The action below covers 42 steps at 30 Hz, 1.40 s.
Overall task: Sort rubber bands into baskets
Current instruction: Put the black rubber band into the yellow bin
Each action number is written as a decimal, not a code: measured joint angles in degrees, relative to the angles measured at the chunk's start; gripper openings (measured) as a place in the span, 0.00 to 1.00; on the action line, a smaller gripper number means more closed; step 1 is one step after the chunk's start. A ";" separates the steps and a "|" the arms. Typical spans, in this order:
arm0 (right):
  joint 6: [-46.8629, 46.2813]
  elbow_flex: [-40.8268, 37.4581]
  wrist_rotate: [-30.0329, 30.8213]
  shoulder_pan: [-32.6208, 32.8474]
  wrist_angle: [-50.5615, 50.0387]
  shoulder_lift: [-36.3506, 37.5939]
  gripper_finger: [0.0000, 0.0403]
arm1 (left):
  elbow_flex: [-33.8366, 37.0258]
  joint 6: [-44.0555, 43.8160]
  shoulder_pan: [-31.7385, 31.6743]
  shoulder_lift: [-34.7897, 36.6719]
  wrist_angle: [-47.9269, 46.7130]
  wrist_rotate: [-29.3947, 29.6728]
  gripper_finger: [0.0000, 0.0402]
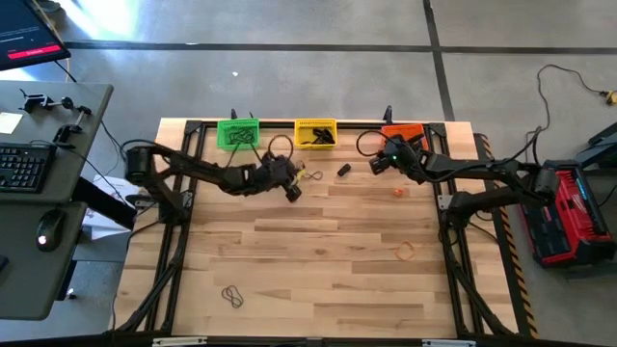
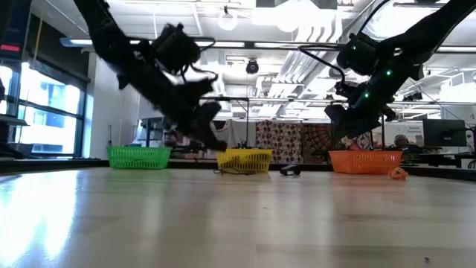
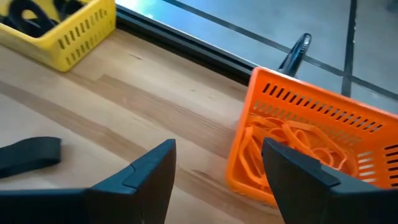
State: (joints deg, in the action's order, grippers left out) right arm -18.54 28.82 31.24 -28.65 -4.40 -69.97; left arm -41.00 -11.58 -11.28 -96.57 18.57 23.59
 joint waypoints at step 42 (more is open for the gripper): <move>-0.51 -0.02 1.56 8.13 2.86 -0.15 0.20 | -42.38 19.28 -21.36 -19.94 -38.46 -26.05 0.00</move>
State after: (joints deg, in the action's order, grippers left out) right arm -19.05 28.80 32.80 -20.51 -1.54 -70.13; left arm -83.37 7.70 -32.64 -116.51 -19.89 -2.46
